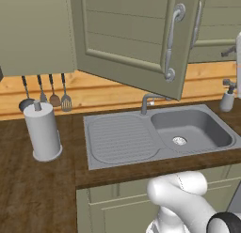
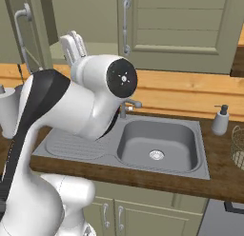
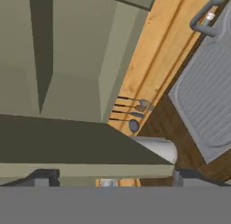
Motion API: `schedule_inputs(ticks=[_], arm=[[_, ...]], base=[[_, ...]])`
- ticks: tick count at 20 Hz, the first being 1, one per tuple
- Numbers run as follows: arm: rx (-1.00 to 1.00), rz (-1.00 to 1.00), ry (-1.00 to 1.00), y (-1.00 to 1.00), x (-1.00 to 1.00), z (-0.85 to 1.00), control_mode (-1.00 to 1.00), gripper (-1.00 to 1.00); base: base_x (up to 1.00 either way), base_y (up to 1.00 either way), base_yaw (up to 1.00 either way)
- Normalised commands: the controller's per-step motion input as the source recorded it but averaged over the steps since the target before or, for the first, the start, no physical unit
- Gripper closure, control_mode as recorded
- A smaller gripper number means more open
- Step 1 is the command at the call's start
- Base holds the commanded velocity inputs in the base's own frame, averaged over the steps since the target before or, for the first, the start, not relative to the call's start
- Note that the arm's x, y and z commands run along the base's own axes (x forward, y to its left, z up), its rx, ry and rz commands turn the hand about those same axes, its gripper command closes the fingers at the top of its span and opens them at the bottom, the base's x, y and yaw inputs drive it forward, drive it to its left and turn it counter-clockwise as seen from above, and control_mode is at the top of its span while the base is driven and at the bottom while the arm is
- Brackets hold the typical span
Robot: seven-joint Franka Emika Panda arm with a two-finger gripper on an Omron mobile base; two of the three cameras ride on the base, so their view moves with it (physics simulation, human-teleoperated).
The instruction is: Open the cabinet, pick up the bread from the cabinet and place it in the basket. Then move the basket to the dining counter.
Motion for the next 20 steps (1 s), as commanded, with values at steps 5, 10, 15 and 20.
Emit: schedule_inputs(ticks=[5, 10, 15, 20], arm=[[0.13, 0.1, 0.08, 0.3, 0.44, -0.01, -1.0, -1.0], [0.0, 0.12, 0.05, 0.63, 0.18, -0.07, -1.0, -1.0], [0.0, 0.11, 0.07, 0.57, 0.06, -0.06, -1.0, -1.0], [0.0, 0.17, 0.09, 0.69, -0.05, -0.13, -1.0, -1.0]], base=[[0.0, 0.0, 0.0], [0.0, 0.0, 0.0], [0.0, 0.0, 0.0], [0.0, 0.0, 0.0]])
